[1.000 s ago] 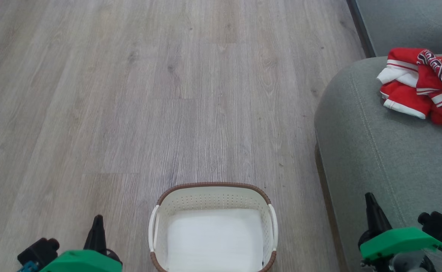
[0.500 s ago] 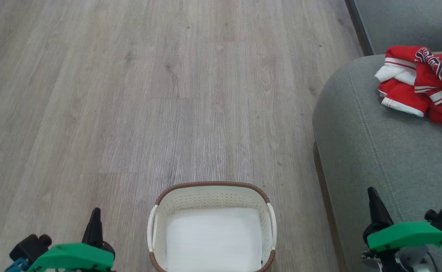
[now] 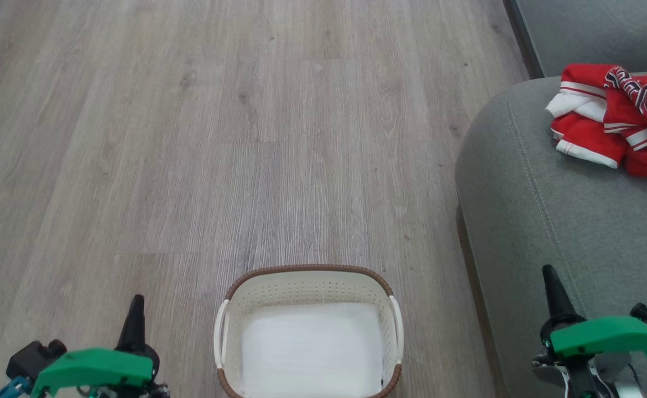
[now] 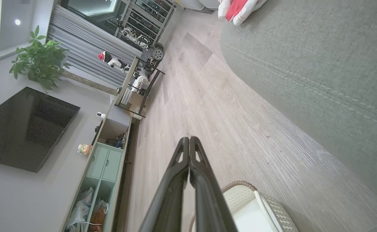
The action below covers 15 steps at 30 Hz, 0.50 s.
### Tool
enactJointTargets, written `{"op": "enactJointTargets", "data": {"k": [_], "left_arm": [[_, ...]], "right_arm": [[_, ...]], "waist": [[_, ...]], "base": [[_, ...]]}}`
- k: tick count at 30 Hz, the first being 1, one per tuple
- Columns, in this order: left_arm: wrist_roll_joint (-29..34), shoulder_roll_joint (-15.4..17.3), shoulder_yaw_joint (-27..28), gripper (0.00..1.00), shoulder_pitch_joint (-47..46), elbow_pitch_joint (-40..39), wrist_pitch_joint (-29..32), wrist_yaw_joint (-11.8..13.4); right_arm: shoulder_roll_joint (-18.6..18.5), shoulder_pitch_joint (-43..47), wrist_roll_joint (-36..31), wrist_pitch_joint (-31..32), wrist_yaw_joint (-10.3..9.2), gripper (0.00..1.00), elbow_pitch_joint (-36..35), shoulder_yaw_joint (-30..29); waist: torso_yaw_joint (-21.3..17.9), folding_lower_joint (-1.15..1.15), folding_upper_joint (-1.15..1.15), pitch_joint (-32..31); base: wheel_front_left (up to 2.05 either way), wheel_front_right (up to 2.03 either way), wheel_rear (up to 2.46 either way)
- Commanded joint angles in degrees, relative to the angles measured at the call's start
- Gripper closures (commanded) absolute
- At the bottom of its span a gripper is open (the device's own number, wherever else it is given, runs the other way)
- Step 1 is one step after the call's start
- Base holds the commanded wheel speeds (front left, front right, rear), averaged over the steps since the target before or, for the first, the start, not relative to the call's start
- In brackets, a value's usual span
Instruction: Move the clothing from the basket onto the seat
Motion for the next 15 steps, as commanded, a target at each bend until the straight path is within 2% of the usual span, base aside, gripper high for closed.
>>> {"op": "enactJointTargets", "data": {"k": [1, 15], "left_arm": [[-1.51, 0.22, 1.94, 1.0, -3.51, -1.6, 0.41, -0.58], [-10.16, 0.03, 3.66, 1.0, -5.3, -1.42, 2.73, -2.38]], "right_arm": [[-0.15, -2.86, 1.63, 0.68, 0.0, 1.0, -2.27, 0.47], [-0.15, -3.69, 10.71, 3.01, 0.0, 1.0, -2.99, -0.24]], "waist": [[-0.04, 0.0, 0.0, 0.02], [-0.48, 0.0, 0.0, 0.26]], "base": [[0.0, 0.0, 0.0], [0.0, 0.0, 0.0]]}}
